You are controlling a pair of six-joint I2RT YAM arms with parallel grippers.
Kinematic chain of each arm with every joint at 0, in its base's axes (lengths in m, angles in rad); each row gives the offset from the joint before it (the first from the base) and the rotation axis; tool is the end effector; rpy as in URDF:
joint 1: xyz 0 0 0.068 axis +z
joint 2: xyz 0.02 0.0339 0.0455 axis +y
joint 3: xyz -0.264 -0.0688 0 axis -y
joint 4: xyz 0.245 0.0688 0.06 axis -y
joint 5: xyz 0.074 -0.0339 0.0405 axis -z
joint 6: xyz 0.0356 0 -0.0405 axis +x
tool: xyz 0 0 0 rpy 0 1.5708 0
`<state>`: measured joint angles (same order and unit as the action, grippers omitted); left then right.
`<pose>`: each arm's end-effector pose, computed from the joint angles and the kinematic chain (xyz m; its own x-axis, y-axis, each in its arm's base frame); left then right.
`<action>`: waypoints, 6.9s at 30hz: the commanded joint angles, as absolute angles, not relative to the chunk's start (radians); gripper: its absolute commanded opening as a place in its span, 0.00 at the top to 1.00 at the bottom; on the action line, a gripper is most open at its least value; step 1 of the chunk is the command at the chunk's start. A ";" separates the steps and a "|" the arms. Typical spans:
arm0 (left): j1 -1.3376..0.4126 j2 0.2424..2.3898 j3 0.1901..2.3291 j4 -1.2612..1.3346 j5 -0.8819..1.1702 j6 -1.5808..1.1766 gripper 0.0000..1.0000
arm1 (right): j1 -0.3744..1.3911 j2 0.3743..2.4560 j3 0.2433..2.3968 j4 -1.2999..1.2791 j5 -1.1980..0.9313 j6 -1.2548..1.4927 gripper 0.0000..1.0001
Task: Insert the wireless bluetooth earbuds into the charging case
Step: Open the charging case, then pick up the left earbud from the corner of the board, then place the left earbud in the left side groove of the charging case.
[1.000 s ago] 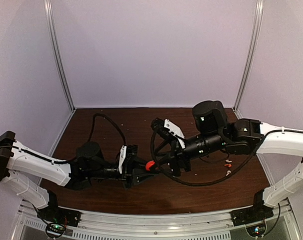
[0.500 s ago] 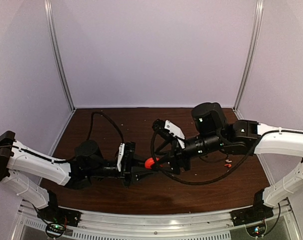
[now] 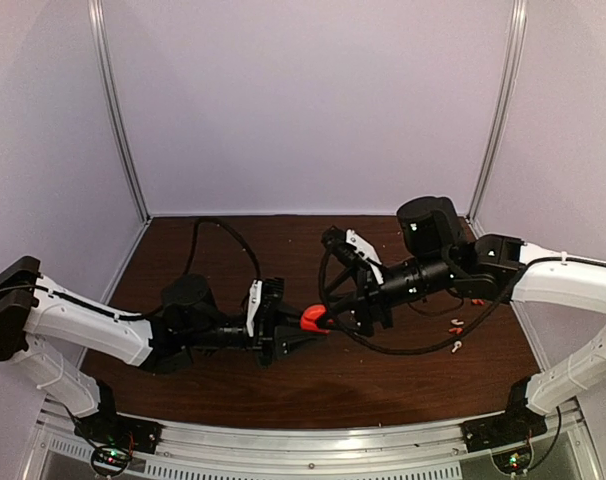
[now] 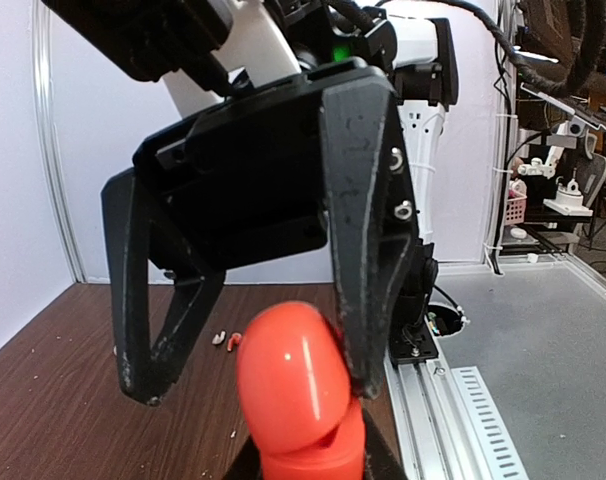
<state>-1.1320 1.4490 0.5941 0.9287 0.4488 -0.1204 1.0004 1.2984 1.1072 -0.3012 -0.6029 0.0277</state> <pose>0.1134 -0.2779 0.2379 -0.0889 -0.0652 -0.9939 0.9960 -0.0169 -0.0880 0.1407 0.2566 0.3313 -0.2818 -0.3971 -0.8734 -0.9557 0.0352 0.2924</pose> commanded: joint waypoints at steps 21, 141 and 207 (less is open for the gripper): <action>-1.134 1.482 0.590 1.010 0.508 -0.031 1.00 | 0.942 1.213 1.132 -0.222 -0.729 0.057 0.32; -0.992 1.575 0.512 1.402 0.704 -0.212 1.00 | -0.069 2.048 1.270 -0.788 0.011 0.037 0.75; -0.960 1.609 0.512 1.434 0.595 -0.237 1.00 | 1.218 1.120 0.952 0.146 -0.102 -0.126 0.89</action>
